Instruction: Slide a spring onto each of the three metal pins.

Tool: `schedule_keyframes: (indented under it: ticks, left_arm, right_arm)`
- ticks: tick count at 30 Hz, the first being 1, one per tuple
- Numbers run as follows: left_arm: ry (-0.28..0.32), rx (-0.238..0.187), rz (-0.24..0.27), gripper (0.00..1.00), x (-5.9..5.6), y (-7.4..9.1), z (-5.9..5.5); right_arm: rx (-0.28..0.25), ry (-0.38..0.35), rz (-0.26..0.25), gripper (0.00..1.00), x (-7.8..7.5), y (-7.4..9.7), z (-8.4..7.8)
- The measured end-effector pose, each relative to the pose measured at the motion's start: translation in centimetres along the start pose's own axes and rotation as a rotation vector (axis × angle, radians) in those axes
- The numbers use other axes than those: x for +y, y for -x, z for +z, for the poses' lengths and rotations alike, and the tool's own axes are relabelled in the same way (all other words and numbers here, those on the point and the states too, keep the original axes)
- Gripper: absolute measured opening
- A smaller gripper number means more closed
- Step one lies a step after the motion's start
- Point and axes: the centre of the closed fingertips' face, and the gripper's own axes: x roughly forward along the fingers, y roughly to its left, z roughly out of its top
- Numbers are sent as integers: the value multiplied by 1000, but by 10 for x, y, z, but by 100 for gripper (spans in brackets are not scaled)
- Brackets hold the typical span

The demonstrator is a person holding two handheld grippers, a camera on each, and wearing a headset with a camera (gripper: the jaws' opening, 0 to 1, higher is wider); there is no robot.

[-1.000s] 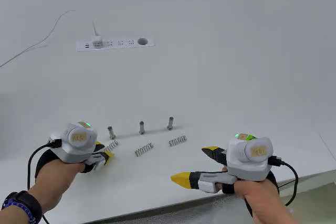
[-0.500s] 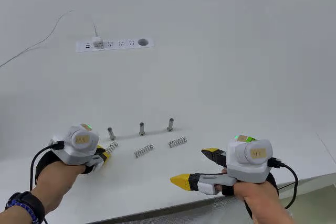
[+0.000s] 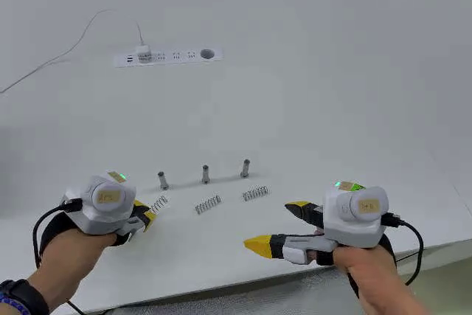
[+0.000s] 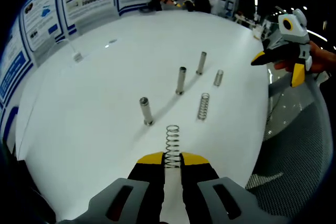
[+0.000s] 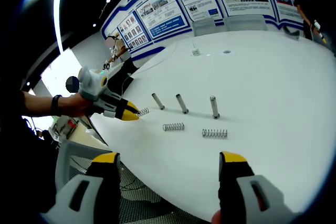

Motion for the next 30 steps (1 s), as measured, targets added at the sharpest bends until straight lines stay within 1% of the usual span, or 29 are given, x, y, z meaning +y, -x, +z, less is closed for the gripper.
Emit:
schedule_keyframes:
  ticks: [3,8,10,11,14,17,19,25,26,30]
  left_arm:
    - [0,-12,-9,11,-2,4,4]
    - [-20,-25,-21,11,-8,11,13]
    - [-9,-36,-45,11,-15,13,18]
    - [-12,-42,-57,11,-20,15,21]
    - [-67,-43,-73,11,-32,17,25]
    - [-84,-52,-93,11,-42,19,31]
    - [-108,-57,-107,11,-50,21,36]
    - [-151,-82,-140,11,-64,23,52]
    - [-166,-86,-148,11,-67,24,55]
    - [-198,-97,-169,11,-77,24,64]
  right_arm:
    - [2,4,5,78,1,-1,0]
    - [3,9,16,76,2,0,3]
    - [-4,10,21,76,1,-1,6]
    - [-7,11,23,76,1,-1,8]
    - [-10,19,30,76,3,-1,12]
    - [-20,21,42,75,4,-2,16]
    - [-29,19,53,73,6,-2,19]
    - [-33,27,87,68,14,-7,26]
    - [-34,28,95,68,16,-8,27]
    - [-39,25,121,65,22,-12,33]
